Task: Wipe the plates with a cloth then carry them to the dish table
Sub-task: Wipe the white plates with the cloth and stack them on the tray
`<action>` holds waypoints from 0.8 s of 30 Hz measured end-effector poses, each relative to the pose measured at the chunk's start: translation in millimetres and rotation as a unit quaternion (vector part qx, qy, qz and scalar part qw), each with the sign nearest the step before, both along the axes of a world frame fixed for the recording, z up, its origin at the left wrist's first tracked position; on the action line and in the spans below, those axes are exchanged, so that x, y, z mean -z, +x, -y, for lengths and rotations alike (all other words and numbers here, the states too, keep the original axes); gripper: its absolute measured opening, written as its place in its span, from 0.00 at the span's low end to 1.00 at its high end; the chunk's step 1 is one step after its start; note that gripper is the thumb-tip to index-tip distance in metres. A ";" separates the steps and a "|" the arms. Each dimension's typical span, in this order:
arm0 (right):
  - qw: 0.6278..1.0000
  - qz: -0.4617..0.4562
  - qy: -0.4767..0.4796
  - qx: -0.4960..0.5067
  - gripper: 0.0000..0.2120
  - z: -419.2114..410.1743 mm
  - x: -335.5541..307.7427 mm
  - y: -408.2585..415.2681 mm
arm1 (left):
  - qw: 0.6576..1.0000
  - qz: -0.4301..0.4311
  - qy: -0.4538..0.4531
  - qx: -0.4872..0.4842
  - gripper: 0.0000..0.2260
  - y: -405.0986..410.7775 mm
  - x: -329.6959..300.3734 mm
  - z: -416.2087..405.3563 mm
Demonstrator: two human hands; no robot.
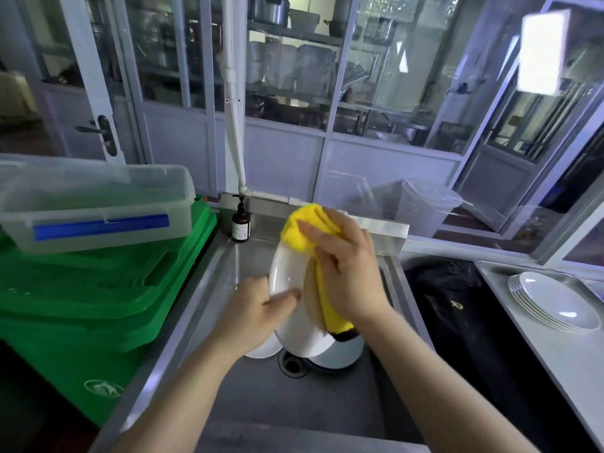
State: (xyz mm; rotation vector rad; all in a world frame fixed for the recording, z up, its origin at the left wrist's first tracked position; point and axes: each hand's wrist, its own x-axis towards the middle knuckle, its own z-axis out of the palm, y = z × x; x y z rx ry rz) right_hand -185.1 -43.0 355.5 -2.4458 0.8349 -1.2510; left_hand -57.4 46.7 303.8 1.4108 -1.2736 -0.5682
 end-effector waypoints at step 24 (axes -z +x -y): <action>0.997 -0.067 -0.038 -0.006 0.25 0.9 18.6 -18.5 | 0.895 -0.401 -0.175 -0.081 0.11 12.7 -11.9 24.0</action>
